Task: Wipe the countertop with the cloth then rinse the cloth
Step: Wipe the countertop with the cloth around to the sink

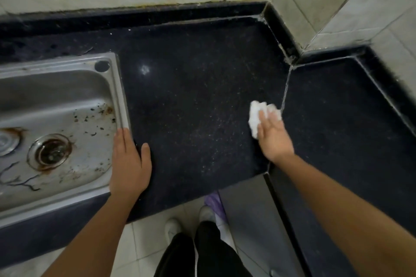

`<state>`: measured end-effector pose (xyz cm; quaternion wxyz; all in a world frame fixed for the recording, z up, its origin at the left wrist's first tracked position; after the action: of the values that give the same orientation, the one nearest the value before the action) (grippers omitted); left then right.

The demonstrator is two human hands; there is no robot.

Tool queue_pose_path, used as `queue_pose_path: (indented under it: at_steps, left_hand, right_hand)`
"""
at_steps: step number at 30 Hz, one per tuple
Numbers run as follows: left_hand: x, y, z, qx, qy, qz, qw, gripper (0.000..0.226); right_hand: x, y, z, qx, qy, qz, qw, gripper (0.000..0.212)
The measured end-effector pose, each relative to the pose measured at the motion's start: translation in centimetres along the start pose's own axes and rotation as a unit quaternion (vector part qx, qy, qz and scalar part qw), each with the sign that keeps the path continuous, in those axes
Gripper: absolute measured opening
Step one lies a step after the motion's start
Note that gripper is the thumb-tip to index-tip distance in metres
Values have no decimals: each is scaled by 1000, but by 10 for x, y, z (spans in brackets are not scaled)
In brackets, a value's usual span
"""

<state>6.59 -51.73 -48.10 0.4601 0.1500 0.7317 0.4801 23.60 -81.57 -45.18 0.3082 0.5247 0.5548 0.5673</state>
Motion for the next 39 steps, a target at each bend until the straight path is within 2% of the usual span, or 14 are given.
queue_pose_path:
  at_steps: [3, 6, 7, 10, 12, 14, 17, 19, 22, 24, 27, 31, 35, 39]
  left_hand:
    - [0, -3, 2, -9, 4, 13, 1000, 65]
    - [1, -4, 4, -10, 4, 27, 1000, 67]
    - [0, -4, 4, -7, 5, 30, 1000, 67]
    - [-3, -1, 3, -1, 11, 33, 999, 68]
    - [-5, 1, 3, 3, 17, 34, 999, 68]
    - [-6, 1, 3, 8, 22, 34, 999, 67]
    - [-8, 3, 3, 11, 28, 35, 999, 67]
    - [-10, 4, 3, 13, 30, 41, 999, 67]
    - [-10, 5, 3, 17, 33, 46, 998, 68]
    - [-10, 5, 3, 18, 36, 45, 998, 69]
    - [-11, 5, 3, 14, 37, 47, 998, 69]
    - [-11, 6, 3, 8, 38, 44, 998, 69]
    - [-9, 4, 4, 7, 38, 43, 998, 69]
    - [-7, 2, 4, 5, 36, 54, 998, 68]
  right_hand:
    - [-37, 8, 77, 4, -114, -52, 992, 54]
    - [-15, -8, 112, 25, -151, -47, 987, 58]
    - [7, -17, 109, 24, -123, -34, 992, 57]
    - [93, -31, 63, -11, 76, 4, 997, 54]
    - [121, -42, 26, 26, 227, 18, 973, 51]
    - [123, -47, -1, 85, 353, 14, 931, 51]
    - [82, -44, -3, 124, 447, -17, 886, 48]
    - [42, -29, 19, 101, 377, -27, 920, 55]
    - [-14, -1, 75, 21, 111, -18, 993, 66]
    - [-25, 12, 106, 13, -28, -59, 998, 57]
    - [3, 13, 138, 8, -127, -39, 991, 56]
    - [73, -6, 167, 30, -68, -15, 997, 56]
    - [140, -21, 191, 47, 73, -9, 996, 54]
    - [174, -27, 193, 57, 212, -44, 975, 53]
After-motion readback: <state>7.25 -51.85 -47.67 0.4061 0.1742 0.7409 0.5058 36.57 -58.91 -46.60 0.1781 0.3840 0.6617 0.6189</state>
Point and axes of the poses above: each hand's wrist, its own z-axis towards the middle knuckle, its own y-axis out of the back of the hand, x = y × z, the point moved 2 cm from there along z, towards the middle knuckle, and after that the axes turned 3 degrees about z, right-handed, at the moved point
